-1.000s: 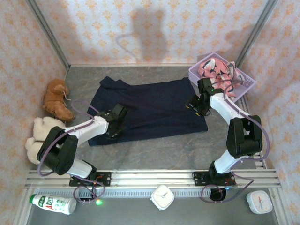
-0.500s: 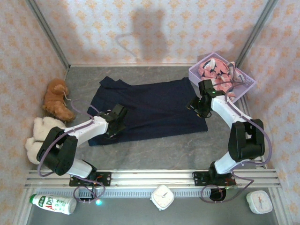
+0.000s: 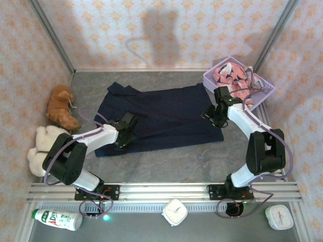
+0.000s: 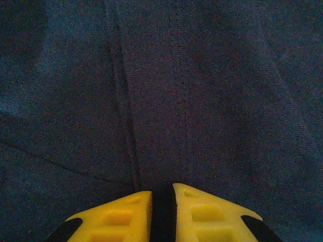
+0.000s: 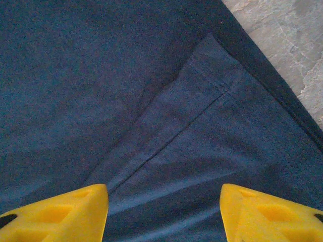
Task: Fold and stack the mixed laundry pile
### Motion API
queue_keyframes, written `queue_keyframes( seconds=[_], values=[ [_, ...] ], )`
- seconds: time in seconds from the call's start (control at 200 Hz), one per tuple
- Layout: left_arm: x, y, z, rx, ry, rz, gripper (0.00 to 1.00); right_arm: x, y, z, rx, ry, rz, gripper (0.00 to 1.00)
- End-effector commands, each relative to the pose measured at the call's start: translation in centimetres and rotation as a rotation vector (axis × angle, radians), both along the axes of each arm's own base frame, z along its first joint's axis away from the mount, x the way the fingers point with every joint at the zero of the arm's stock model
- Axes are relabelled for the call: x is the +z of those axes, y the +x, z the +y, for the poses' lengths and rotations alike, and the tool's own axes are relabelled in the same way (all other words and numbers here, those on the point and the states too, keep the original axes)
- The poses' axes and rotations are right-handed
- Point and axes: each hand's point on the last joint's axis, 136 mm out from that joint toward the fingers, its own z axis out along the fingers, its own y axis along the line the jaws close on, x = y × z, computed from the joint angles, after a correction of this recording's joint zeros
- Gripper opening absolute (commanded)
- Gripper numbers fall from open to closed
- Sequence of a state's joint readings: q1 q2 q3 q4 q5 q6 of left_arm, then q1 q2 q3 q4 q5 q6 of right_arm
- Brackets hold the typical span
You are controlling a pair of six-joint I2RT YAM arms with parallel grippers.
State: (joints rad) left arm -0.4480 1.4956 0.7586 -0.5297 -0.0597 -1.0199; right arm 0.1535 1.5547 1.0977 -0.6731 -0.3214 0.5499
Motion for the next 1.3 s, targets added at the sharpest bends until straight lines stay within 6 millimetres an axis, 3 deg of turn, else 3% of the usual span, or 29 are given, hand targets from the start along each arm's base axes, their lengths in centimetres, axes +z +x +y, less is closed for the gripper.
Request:
queue_keyframes(
  seconds=[0.0, 0.16, 0.23, 0.42, 0.721, 0.961, 1.131, 1.276, 1.296],
  values=[
    [-0.7, -0.4, 0.3, -0.008, 0.023, 0.024, 0.18, 0.6, -0.1, -0.8, -0.033, -0.021, -0.016, 0.61],
    [-0.3, -0.3, 0.6, -0.001, 0.035, 0.01, 0.09, 0.6, -0.1, -0.8, -0.031, -0.023, -0.017, 0.61],
    [0.1, -0.2, 0.7, -0.002, 0.042, 0.0, 0.0, 0.7, 0.0, -0.8, -0.032, -0.022, -0.018, 0.61],
    [1.0, 0.2, 0.9, -0.001, 0.049, -0.022, 0.0, 0.8, 0.1, -0.8, -0.031, -0.017, -0.023, 0.61],
    [4.9, 2.4, 1.0, -0.033, 0.077, -0.06, 0.0, 0.8, 0.3, -0.8, -0.031, -0.011, -0.023, 0.61],
    [5.0, 4.3, 0.6, -0.048, 0.071, -0.046, 0.0, 1.0, 0.4, -0.9, -0.032, -0.011, -0.026, 0.61],
    [6.4, 8.1, 0.2, -0.058, 0.077, -0.089, 0.0, 0.8, 0.3, -1.0, -0.035, -0.012, -0.021, 0.61],
    [8.6, 14.3, -0.7, -0.13, 0.114, -0.137, 0.0, 0.7, 0.2, -1.0, -0.037, -0.012, -0.014, 0.61],
    [8.8, 15.1, -0.8, -0.147, 0.123, -0.133, 0.05, 0.6, 0.2, -1.0, -0.038, -0.012, -0.013, 0.61]
  ],
)
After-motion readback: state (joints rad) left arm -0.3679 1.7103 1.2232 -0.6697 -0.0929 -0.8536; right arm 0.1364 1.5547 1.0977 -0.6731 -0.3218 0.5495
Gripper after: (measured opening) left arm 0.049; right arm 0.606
